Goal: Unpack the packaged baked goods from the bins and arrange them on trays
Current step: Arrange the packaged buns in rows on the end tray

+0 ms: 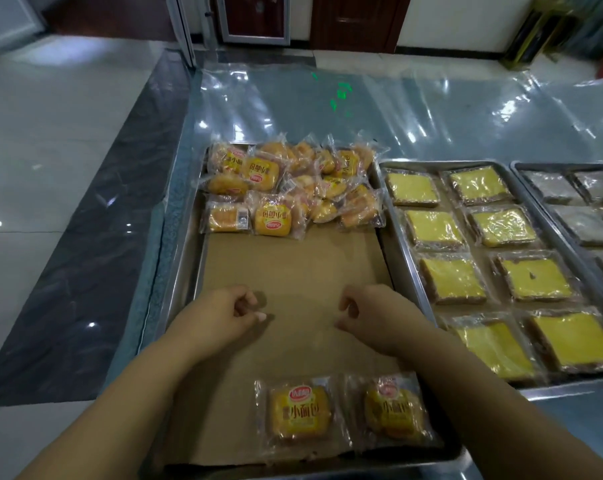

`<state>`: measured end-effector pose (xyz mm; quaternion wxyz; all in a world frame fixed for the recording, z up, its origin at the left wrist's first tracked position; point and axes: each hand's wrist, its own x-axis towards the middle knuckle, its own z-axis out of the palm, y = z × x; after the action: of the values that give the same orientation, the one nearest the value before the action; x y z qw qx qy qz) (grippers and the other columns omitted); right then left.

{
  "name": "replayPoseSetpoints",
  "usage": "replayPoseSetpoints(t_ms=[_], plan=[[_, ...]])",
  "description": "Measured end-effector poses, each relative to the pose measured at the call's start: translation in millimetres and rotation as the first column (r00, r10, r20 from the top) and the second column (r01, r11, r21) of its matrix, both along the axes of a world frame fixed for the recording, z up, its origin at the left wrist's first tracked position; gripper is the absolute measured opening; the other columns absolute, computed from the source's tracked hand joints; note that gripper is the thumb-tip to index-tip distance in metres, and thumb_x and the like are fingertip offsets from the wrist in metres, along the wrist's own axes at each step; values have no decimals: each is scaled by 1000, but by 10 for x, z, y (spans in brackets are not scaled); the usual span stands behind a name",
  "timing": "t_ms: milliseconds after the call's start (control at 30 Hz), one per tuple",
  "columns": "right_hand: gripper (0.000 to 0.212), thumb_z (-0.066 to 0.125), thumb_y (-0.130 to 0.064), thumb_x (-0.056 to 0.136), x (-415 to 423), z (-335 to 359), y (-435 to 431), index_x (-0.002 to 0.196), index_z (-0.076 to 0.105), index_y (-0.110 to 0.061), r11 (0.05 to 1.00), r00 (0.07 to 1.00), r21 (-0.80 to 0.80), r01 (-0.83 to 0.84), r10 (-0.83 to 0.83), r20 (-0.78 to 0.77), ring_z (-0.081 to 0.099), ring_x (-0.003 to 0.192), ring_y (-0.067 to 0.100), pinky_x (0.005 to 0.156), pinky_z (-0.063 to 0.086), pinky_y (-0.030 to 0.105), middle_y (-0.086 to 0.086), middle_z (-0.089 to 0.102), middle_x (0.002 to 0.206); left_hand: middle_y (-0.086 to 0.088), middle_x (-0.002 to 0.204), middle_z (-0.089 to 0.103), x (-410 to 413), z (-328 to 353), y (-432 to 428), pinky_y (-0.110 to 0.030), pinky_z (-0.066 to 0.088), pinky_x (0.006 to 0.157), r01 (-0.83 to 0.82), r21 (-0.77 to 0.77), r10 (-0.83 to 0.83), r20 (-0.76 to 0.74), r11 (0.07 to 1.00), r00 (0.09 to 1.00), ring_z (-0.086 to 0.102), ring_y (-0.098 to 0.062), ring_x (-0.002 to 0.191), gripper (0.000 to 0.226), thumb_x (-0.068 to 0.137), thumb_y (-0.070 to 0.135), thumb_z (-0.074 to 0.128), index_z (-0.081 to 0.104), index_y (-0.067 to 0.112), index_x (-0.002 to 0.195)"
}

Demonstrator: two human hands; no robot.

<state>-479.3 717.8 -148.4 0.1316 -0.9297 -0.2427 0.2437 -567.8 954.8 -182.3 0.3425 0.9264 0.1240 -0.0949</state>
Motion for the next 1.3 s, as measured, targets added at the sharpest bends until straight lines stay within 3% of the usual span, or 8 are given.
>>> replayPoseSetpoints(t_ms=[100,300,467,733,800,867,1067,1300], plan=[[21,62,-39,86,297,46,196,100,54,-25,994,997,107,1,-10,81,55,83,13,71,49,31,-7,58,91,17,90,59,373,-7,138,-22,45,72,-34,71,29,76,997,997,55,-3,83,19,84,41,62,59,32,101],[38,60,-32,87,929,25,713,121,52,-17,968,942,219,-121,43,332,49,107,18,89,45,34,-1,52,118,-2,128,50,1067,-90,524,-35,37,99,-85,316,-5,272,945,962,41,-19,119,34,89,25,56,51,22,122],[53,56,-33,90,1294,-97,1106,137,38,-15,968,899,153,-198,117,423,34,128,25,104,34,37,5,41,140,-6,149,29,1340,-215,698,-40,25,110,-48,466,-14,128,883,992,22,-28,134,55,92,27,51,31,16,142],[43,51,-34,92,1349,-302,1227,129,47,-13,989,920,-40,-144,149,362,36,124,30,105,33,44,9,46,133,-7,145,25,1306,-249,706,-39,31,104,-118,497,86,88,860,992,30,-30,123,93,74,40,72,18,17,145],[35,55,-35,90,1277,-273,1155,120,55,-18,993,956,45,-108,91,278,43,118,30,101,38,45,8,51,125,-5,136,38,1252,-216,679,-35,33,96,-105,543,83,66,833,994,34,-27,116,88,70,44,74,26,20,140],[13,59,-35,87,1173,-246,1057,87,58,-22,988,978,150,-31,-1,211,54,93,24,82,51,42,3,57,100,0,126,45,1160,-184,633,-34,31,88,-112,549,81,80,828,994,34,-25,111,76,68,46,74,37,25,131],[30,67,-41,79,757,-294,688,62,46,-27,941,970,242,238,-242,-11,52,55,6,49,40,25,-7,55,61,8,117,51,746,-135,435,-33,17,86,-148,500,30,235,853,972,28,-21,112,36,68,39,74,50,29,93],[52,62,-62,75,169,-386,253,44,42,-25,987,988,61,146,-142,-66,39,38,2,40,28,22,-11,47,37,5,94,57,123,-105,241,-42,20,101,17,487,-136,212,873,968,55,-23,97,33,64,33,79,59,22,88]])
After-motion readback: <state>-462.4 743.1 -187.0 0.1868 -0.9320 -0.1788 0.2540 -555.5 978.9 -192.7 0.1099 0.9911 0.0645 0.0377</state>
